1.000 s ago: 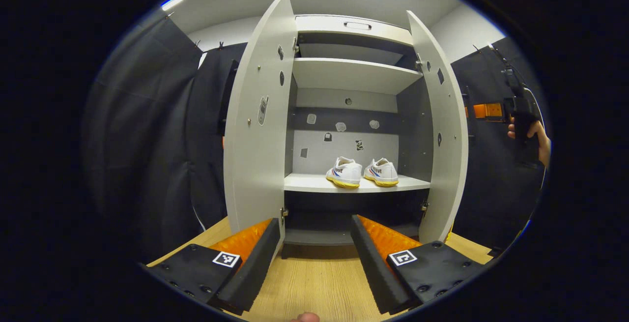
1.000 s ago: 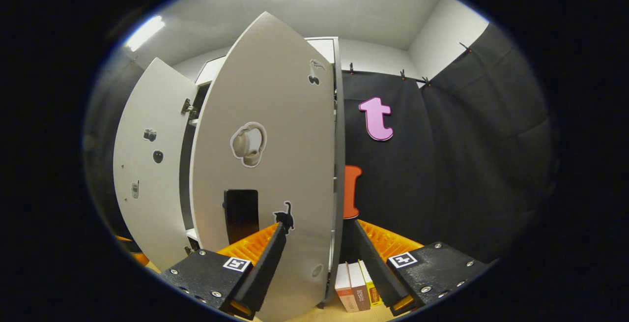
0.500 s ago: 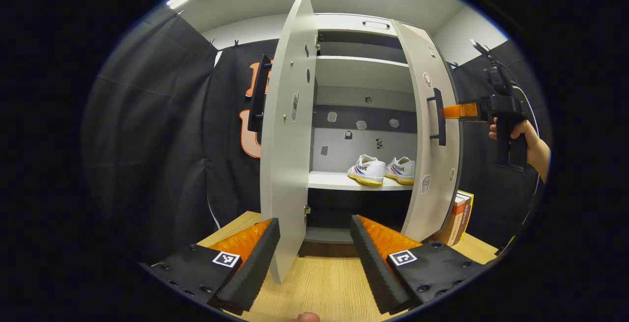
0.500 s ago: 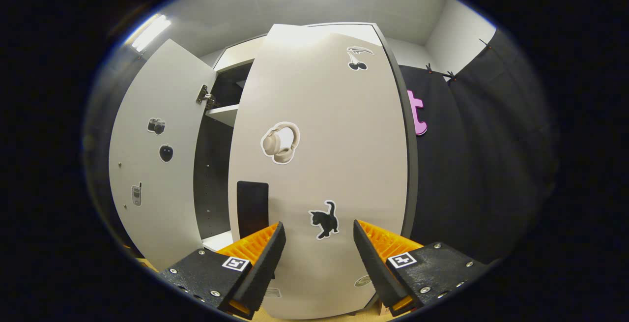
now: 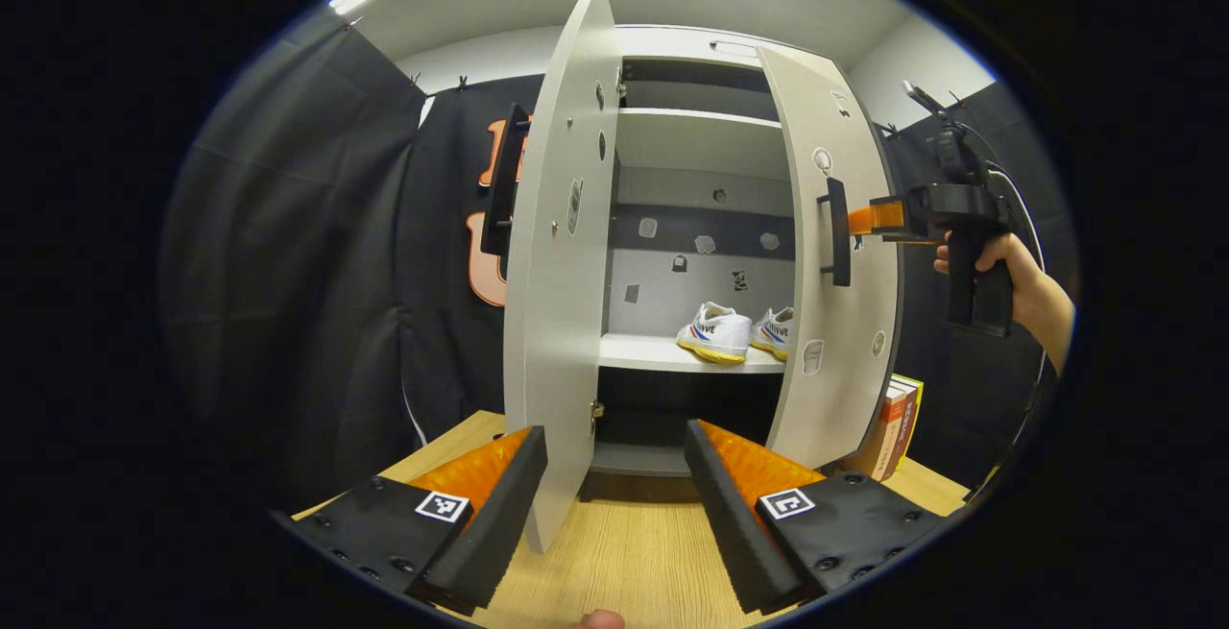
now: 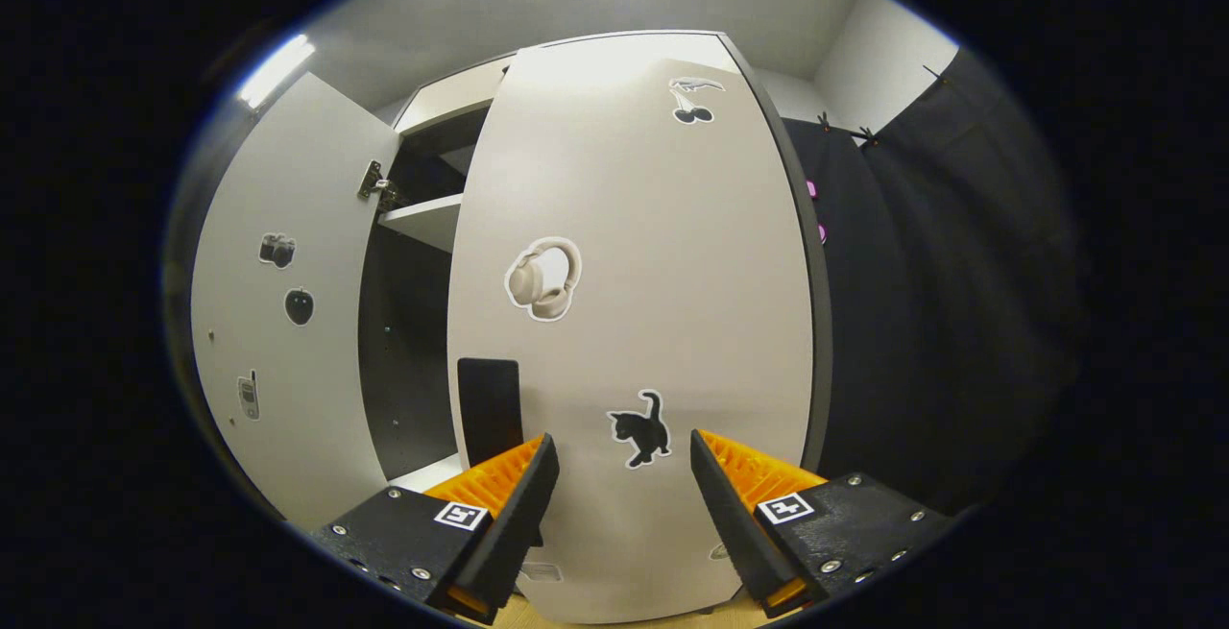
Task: Grab one shoe with the right hand and put it into the shoe cabinet, grab the other shoe with the left hand and put it into the shoe cabinet; then close the right door with the right hand and the left door with the left hand.
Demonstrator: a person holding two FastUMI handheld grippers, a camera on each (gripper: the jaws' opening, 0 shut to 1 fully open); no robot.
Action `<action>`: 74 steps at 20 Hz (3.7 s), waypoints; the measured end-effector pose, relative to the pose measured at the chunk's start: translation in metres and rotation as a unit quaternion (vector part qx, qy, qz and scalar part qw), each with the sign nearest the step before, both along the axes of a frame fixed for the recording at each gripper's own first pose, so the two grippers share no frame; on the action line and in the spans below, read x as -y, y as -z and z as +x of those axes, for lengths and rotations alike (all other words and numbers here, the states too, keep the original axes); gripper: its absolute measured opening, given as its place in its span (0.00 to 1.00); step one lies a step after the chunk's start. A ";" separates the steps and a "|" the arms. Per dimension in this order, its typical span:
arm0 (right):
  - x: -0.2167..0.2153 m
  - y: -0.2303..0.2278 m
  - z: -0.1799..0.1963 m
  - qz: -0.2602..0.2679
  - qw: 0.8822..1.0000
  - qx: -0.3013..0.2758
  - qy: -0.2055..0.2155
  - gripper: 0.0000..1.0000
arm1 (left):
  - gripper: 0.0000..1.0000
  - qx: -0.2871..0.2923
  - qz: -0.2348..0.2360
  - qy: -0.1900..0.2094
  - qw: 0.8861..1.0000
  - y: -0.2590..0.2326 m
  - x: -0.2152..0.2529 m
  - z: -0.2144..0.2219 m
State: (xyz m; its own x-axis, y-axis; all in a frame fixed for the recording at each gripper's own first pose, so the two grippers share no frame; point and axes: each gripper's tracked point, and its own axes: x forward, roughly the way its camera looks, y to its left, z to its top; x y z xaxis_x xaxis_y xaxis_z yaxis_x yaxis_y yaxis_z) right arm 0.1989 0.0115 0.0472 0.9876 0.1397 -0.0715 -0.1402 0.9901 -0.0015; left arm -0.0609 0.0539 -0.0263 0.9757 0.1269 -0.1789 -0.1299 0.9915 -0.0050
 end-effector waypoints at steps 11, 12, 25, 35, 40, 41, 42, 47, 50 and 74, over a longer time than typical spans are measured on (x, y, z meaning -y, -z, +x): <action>0.023 0.015 -0.087 -0.020 1.000 0.018 0.012 0.92 | 0.94 0.024 -0.007 -0.009 1.000 -0.035 -0.006 0.003; 0.024 0.019 -0.101 -0.019 0.999 0.021 0.015 0.92 | 0.94 0.027 -0.007 -0.011 1.000 -0.039 -0.008 0.003; 0.015 0.116 -0.238 0.007 1.000 -0.011 0.019 0.92 | 0.94 0.032 -0.008 -0.059 0.998 -0.064 -0.044 -0.002; 0.024 0.130 -0.240 -0.002 0.999 -0.034 0.015 0.92 | 0.94 0.089 0.063 -0.161 0.981 -0.144 -0.189 0.056; 0.034 0.124 -0.240 -0.012 0.999 -0.030 0.026 0.92 | 0.94 0.100 0.049 -0.148 0.983 -0.159 -0.209 0.106; 0.036 0.122 -0.240 -0.014 0.999 -0.029 0.027 0.92 | 0.94 0.101 0.052 -0.140 0.984 -0.160 -0.208 0.115; 0.037 0.121 -0.241 -0.015 0.999 -0.029 0.029 0.92 | 0.94 0.095 0.052 -0.130 0.986 -0.157 -0.202 0.121; 0.041 0.118 -0.240 -0.016 0.999 -0.028 0.030 0.92 | 0.92 0.094 0.037 -0.108 0.989 -0.156 -0.188 0.122; 0.043 0.112 -0.241 -0.025 0.999 -0.023 0.023 0.92 | 0.92 0.096 0.032 -0.080 0.992 -0.157 -0.155 0.125; 0.107 0.093 -0.256 -0.027 0.994 -0.017 0.102 0.92 | 0.93 0.087 -0.012 0.036 0.995 -0.119 0.043 0.232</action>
